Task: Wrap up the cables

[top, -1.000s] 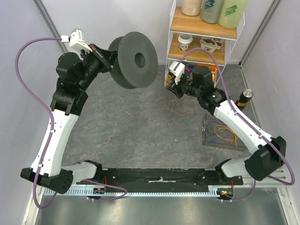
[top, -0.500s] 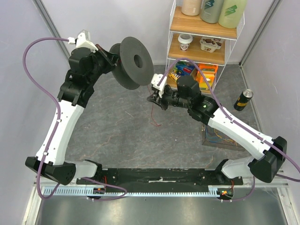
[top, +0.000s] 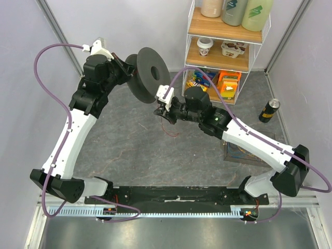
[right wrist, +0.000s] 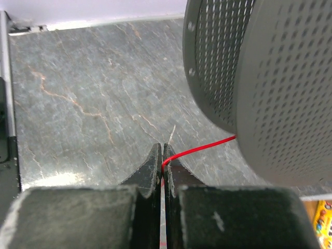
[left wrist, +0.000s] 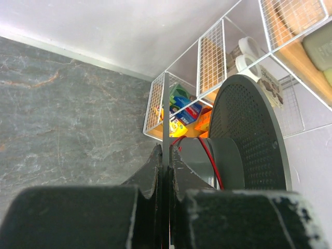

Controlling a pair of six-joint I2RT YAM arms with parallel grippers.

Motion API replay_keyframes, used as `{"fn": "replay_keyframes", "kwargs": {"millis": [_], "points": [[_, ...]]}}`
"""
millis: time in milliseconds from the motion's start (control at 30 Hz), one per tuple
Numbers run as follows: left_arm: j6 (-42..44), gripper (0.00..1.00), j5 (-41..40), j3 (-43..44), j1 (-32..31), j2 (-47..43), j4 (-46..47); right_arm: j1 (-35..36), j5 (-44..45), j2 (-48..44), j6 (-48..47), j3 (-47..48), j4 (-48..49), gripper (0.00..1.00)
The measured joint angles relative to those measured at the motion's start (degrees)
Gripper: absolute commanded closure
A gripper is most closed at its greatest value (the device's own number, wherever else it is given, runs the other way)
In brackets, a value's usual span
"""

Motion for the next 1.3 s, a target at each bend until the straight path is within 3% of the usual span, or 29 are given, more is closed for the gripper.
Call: {"fn": "replay_keyframes", "kwargs": {"millis": [233,433,567,933,1100,1300], "points": [[0.0,0.98,4.3,-2.1,0.1,-1.2,6.1,0.5,6.8,-4.4,-0.9,-9.9,6.9,0.92],[0.0,0.98,7.2,-4.0,0.7,-2.9,12.5,1.2,10.5,-5.3,-1.2,-11.3,10.8,0.87],[0.4,0.98,10.3,-6.0,1.2,-4.9,18.6,0.8,12.7,-7.1,-1.2,-13.0,13.8,0.69],[2.3,0.98,19.6,-7.6,1.4,-9.2,28.6,-1.9,14.3,-11.5,-2.4,-16.9,18.3,0.62],[2.4,0.98,22.2,-7.6,1.4,-9.2,30.3,-2.3,13.1,-11.5,-2.9,-17.0,18.4,0.43],[2.4,0.98,23.5,-6.4,1.4,-8.9,30.6,-2.3,10.5,-11.5,-4.0,-17.0,18.4,0.33]]}}
